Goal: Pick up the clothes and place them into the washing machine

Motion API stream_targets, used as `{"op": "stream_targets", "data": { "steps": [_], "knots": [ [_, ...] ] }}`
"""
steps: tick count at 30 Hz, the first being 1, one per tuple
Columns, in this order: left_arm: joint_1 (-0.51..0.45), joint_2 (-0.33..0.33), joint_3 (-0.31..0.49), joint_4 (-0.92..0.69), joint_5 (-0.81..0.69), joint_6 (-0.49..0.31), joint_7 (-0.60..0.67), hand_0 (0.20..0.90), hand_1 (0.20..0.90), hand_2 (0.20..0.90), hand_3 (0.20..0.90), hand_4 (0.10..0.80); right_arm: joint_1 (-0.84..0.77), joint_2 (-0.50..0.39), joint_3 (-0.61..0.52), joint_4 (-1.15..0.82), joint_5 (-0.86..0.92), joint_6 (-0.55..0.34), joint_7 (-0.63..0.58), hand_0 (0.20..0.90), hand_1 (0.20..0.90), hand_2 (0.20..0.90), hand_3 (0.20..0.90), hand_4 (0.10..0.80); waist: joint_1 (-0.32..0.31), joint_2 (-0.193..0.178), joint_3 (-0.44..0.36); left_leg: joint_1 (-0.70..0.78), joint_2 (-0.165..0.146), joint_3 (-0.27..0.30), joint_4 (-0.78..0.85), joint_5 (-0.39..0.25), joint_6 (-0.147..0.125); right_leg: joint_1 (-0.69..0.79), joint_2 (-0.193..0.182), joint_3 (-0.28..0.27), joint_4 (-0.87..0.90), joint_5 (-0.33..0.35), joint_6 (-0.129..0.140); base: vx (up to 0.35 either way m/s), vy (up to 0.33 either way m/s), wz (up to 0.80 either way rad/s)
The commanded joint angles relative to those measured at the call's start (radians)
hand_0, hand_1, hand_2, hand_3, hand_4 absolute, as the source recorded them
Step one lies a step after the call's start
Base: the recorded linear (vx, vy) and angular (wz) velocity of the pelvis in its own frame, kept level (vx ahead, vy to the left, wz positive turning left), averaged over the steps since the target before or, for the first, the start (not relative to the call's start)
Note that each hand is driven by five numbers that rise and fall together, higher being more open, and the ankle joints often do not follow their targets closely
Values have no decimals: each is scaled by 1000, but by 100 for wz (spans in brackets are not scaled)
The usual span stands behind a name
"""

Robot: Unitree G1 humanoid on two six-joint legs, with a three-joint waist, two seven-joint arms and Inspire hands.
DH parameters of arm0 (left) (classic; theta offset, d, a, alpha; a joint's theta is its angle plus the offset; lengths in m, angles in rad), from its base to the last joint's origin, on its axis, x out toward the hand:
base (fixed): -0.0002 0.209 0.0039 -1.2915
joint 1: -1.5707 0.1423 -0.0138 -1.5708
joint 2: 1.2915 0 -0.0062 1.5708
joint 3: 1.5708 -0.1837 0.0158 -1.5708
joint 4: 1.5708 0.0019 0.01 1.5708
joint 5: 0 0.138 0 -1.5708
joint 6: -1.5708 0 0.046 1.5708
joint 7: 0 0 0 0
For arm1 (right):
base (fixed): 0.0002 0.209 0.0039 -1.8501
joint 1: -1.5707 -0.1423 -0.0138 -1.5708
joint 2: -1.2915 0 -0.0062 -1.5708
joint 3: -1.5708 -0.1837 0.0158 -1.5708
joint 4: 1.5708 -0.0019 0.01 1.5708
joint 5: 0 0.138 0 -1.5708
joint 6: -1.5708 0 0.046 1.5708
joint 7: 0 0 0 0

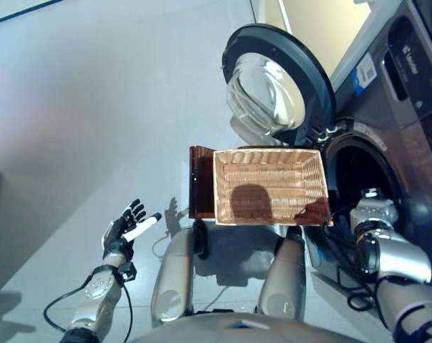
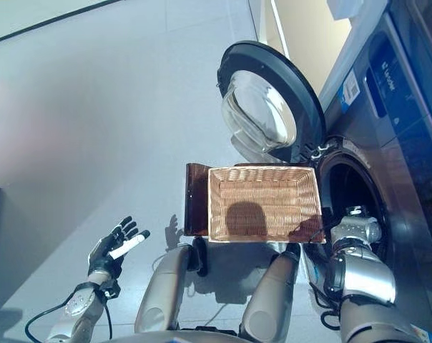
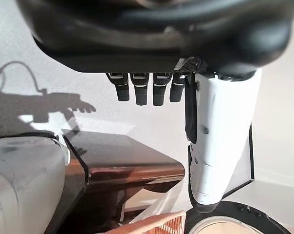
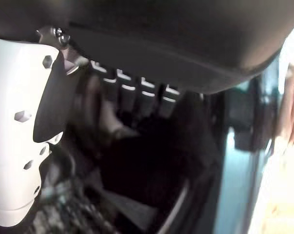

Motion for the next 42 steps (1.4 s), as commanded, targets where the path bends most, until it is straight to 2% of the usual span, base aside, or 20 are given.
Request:
{"op": "stream_targets", "data": {
  "steps": [1,7,9,17,19,23,30,35,42],
  "knots": [
    [2,57,88,-16,5,-86,1,900,900,900,900,800,51,-6,55,-64,-119,-53,31,900,900,900,900,800,10,-45,-34,91,99,-104,-167,110,-170,70,-39,10,-108,119,11,0,0,0],
    [-2,34,110,-2,9,-98,-8,900,900,900,900,800,142,45,57,-108,-143,-49,81,900,900,900,900,800,3,-71,-49,126,91,-100,-223,132,-171,140,-44,-26,-203,157,23,47,-11,2],
    [-5,23,125,5,24,-104,-6,900,900,900,900,800,195,71,129,-109,-273,-11,87,900,900,900,900,800,5,-89,-63,170,93,-97,-268,145,-169,187,-39,-50,-262,181,25,105,-25,1],
    [-7,5,134,18,49,-110,-8,900,900,900,900,800,250,123,269,-136,-491,51,92,900,900,900,900,800,10,-120,-92,279,94,-77,-380,179,-165,303,-30,-95,-390,232,28,86,-29,-7],
    [-16,-7,132,40,67,-108,-13,900,900,900,900,800,275,135,353,-162,-597,80,116,900,900,900,900,800,14,-132,-110,312,99,-71,-421,195,-166,337,-26,-113,-424,246,28,75,-25,-4],
    [-17,-22,133,67,86,-104,-19,900,900,900,900,800,302,142,400,-185,-675,93,136,900,900,900,900,800,13,-138,-137,355,102,-66,-483,219,-169,374,-19,-132,-464,256,28,66,-11,-6],
    [-16,-43,132,114,116,-100,-15,900,900,900,900,800,340,173,396,-193,-655,94,162,900,900,900,900,800,11,-145,-190,423,113,-50,-594,259,-165,408,-2,-155,-521,281,28,56,-5,1],
    [-15,-81,138,178,135,-96,1,900,900,900,900,800,431,200,370,-254,-624,72,172,900,900,900,900,800,-7,-150,-248,491,120,-23,-700,296,-163,431,21,-164,-551,296,28,55,1,-9],
    [-8,-106,139,229,180,-102,-4,900,900,900,900,800,557,192,375,-345,-714,56,186,900,900,900,900,800,-39,-148,-300,542,126,-1,-772,322,-165,453,45,-166,-564,289,28,40,5,-9]
  ]
}}
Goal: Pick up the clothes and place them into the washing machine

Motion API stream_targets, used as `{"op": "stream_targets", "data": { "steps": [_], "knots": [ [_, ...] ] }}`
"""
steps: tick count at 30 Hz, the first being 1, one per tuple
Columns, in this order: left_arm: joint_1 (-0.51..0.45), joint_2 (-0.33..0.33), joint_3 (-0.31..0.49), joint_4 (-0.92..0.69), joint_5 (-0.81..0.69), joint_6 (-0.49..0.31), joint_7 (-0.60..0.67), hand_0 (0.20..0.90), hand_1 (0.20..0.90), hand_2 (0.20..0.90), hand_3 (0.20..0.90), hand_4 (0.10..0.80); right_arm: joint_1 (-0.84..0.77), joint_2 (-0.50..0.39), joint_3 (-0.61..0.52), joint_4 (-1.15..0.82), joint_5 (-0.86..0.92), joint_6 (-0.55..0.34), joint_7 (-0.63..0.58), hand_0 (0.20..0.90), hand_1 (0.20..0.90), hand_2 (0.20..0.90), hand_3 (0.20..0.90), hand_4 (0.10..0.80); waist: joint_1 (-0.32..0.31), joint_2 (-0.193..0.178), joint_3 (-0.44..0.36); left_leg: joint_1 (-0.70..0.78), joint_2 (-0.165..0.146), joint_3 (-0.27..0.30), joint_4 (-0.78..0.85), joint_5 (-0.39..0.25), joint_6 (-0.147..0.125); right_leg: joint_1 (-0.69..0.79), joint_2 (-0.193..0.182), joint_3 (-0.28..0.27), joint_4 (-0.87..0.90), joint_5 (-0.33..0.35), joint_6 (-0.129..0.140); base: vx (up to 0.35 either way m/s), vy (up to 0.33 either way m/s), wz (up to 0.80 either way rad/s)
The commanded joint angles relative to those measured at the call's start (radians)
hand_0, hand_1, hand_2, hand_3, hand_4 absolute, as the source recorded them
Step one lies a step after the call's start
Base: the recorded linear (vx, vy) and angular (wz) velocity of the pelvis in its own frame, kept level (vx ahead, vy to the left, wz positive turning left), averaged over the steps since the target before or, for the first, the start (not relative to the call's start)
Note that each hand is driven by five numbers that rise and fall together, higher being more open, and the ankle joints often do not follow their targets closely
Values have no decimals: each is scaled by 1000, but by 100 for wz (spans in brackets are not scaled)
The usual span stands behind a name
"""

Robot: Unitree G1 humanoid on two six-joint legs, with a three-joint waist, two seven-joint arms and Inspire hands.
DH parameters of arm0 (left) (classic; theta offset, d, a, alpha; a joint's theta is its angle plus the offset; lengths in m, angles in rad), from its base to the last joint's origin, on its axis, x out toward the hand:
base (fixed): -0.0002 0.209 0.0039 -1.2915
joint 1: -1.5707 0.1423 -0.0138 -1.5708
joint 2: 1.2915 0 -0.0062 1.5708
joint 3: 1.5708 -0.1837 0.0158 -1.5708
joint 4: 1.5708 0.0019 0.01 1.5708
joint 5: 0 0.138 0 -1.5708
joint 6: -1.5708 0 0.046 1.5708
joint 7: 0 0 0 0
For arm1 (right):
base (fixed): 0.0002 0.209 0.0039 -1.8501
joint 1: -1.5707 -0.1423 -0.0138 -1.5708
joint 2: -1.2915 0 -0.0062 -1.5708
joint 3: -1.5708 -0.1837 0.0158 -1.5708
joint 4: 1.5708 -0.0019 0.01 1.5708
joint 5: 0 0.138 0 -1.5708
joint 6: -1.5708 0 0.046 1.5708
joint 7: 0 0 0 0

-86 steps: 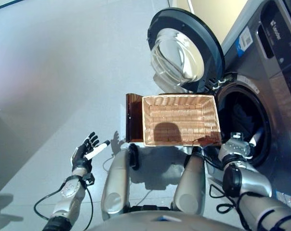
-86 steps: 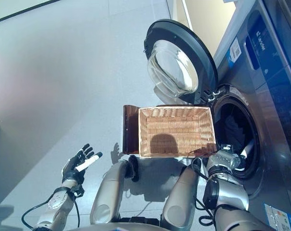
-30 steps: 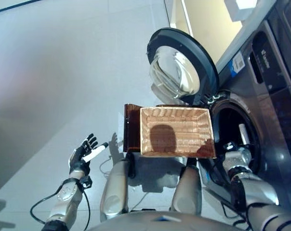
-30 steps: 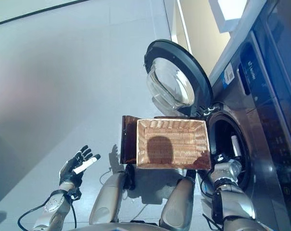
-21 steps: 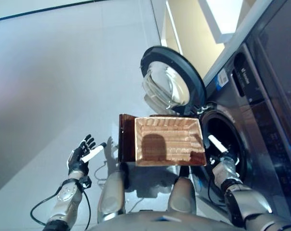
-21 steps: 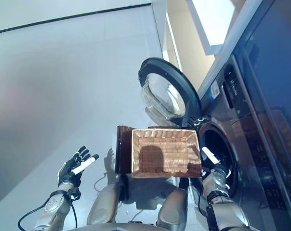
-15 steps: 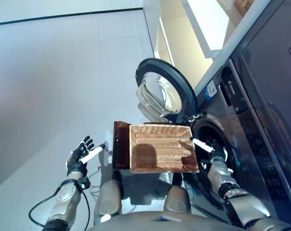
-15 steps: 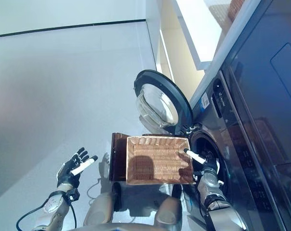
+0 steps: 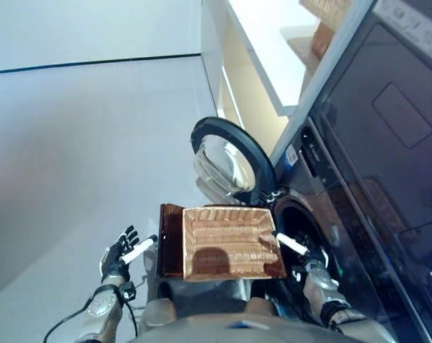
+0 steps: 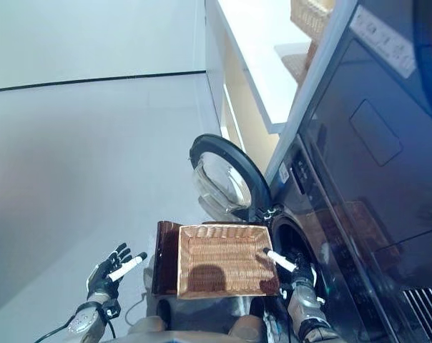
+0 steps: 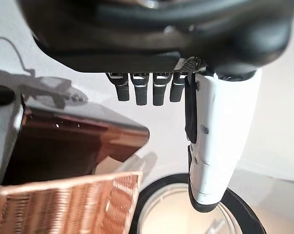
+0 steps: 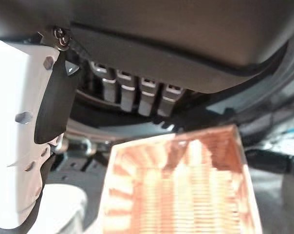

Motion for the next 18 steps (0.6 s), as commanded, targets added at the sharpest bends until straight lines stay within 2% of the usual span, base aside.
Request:
{"op": "stream_targets", "data": {
  "steps": [1,9,18],
  "knots": [
    [-17,12,53,-1,52,-82,4,900,900,900,900,800,19,-61,-29,-93,-49,-88,-13,900,900,900,900,800,-19,7,-53,-19,89,-53,-42,69,-76,-21,-73,-21,-12,121,62,34,-15,-2],
    [-28,-11,36,67,72,-87,-6,900,900,900,900,800,69,-37,-27,-106,-29,-104,14,900,900,900,900,800,-27,13,-81,2,95,-46,-45,66,-79,-6,-65,-17,-22,115,62,22,-8,-4],
    [-35,-22,12,67,73,-91,-9,900,900,900,900,800,74,-23,10,-101,-80,-96,4,900,900,900,900,800,-22,11,-92,21,96,-50,-43,58,-77,11,-65,-12,-15,115,62,7,0,-3]
  ]
}}
